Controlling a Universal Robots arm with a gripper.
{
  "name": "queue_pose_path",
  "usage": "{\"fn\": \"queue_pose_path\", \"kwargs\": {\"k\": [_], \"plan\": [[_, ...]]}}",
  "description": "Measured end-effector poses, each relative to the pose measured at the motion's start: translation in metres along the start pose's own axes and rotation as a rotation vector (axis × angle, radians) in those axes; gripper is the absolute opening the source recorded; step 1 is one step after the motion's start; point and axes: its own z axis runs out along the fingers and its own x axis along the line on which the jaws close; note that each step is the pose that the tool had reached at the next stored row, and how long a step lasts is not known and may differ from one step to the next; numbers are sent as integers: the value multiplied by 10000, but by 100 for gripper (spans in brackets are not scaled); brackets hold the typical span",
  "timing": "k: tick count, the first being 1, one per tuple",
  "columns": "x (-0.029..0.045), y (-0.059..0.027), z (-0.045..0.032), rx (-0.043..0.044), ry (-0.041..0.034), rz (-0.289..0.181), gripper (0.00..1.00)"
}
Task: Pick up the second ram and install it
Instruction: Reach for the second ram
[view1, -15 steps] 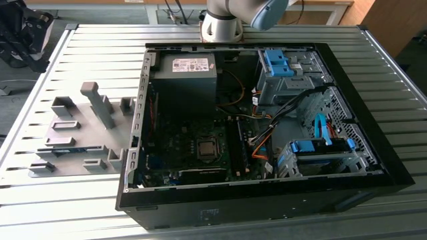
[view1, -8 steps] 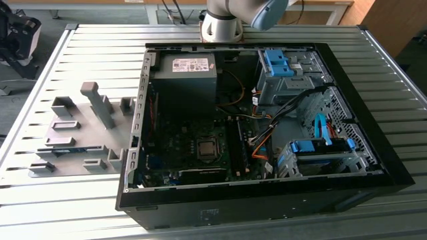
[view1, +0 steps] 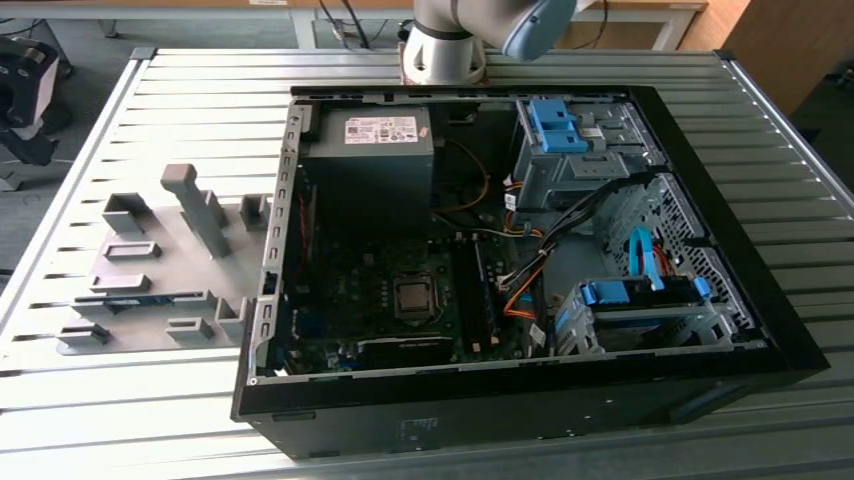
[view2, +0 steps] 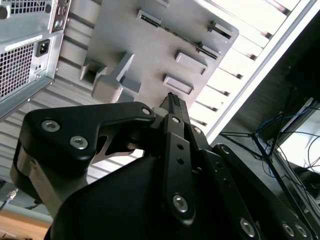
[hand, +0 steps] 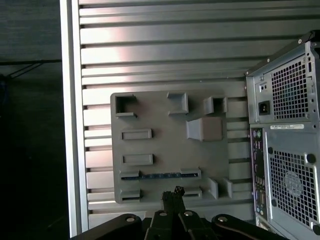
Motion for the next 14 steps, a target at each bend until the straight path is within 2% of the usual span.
{"fn": "queue_pose_path", "kwargs": {"k": [3,14], "plan": [[53,-4,-2,1,1,0,10],[58,-4,-2,0,1,0,10]]}}
